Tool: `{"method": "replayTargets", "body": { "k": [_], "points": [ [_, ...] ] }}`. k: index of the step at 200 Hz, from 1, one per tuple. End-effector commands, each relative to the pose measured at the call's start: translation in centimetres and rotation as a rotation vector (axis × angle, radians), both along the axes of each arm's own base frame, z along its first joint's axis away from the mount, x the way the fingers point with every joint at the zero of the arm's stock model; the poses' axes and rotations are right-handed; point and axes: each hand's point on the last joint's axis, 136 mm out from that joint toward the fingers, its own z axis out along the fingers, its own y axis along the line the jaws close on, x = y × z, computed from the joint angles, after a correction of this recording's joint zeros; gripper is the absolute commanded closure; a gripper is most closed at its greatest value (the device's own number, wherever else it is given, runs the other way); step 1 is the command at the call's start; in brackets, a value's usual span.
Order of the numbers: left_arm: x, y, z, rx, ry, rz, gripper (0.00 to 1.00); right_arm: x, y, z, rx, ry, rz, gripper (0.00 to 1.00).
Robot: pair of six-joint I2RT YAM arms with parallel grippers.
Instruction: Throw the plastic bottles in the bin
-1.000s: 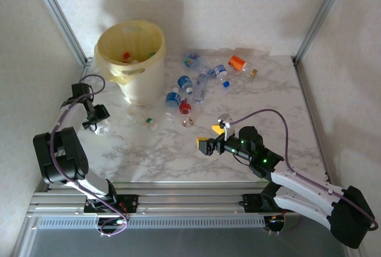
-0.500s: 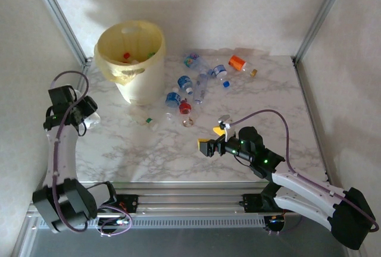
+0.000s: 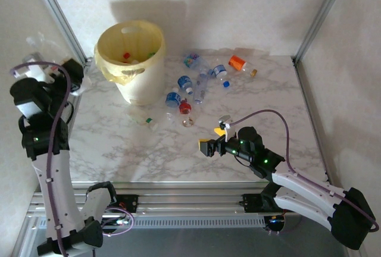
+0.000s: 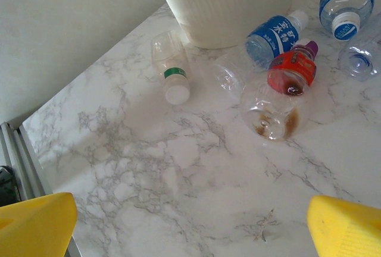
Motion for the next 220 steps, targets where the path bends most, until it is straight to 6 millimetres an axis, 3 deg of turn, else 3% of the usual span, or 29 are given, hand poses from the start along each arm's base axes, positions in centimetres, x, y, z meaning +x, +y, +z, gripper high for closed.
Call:
{"method": "replayTargets", "body": {
  "k": [1,18,48,78,100,112,123,124,125,130,133,138,155,180,199,220],
  "points": [
    [1.1,-4.2,6.1,0.005,-0.162,-0.208,0.54,0.6,-0.1,0.9,0.02,0.007,-0.033,0.01],
    [3.3,-6.3,7.3,0.026,-0.156,-0.26,0.55,0.4,-0.1,0.8,0.022,0.017,-0.03,0.01],
    [7.7,-9.6,6.8,0.058,-0.114,-0.324,0.55,0.3,-0.3,0.8,0.022,0.027,-0.037,0.01],
    [10.7,-11.0,6.1,0.076,-0.091,-0.339,0.55,0.1,-1.0,0.9,0.024,0.021,-0.056,0.01],
    [14.1,-11.4,4.0,0.091,-0.023,-0.333,0.52,0.0,-1.2,1.3,0.036,0.012,-0.062,0.01],
    [16.6,-11.0,1.9,0.101,0.043,-0.308,0.43,0.1,-1.2,1.5,0.04,0.012,-0.065,0.01],
    [18.6,-11.0,0.3,0.109,0.101,-0.297,0.22,0.2,-1.1,1.7,0.04,0.023,-0.07,0.01],
    [18.4,-11.0,0.9,0.111,0.091,-0.296,0.2,0.2,-1.1,1.6,0.037,0.029,-0.073,0.01],
    [19.0,-10.9,0.0,0.111,0.112,-0.296,0.18,0.2,-1.1,1.6,0.037,0.029,-0.073,0.01],
    [19.7,-11.1,-0.5,0.116,0.134,-0.294,0.11,0.3,-1.2,1.0,0.021,0.046,-0.081,0.01],
    [20.1,-11.1,-0.7,0.12,0.143,-0.291,0.08,0.5,-1.1,2.1,0.031,0.038,-0.084,0.01],
    [20.5,-11.1,-0.9,0.122,0.155,-0.28,0.03,0.7,-1.1,2.1,0.02,0.052,-0.093,0.01],
    [20.5,-10.9,0.8,0.101,0.124,-0.262,0.0,1.4,-1.2,1.8,-0.045,0.114,-0.133,0.01],
    [18.1,-11.2,4.4,0.084,0.038,-0.263,0.0,3.1,-1.3,0.4,-0.12,0.248,-0.201,0.01],
    [16.4,-11.3,5.2,0.088,0.04,-0.267,0.01,4.8,-1.3,-1.1,-0.144,0.331,-0.24,0.01],
    [13.2,-12.1,6.2,0.101,0.009,-0.299,0.01,6.3,-0.5,-2.6,-0.175,0.379,-0.22,0.01]
  ]
}}
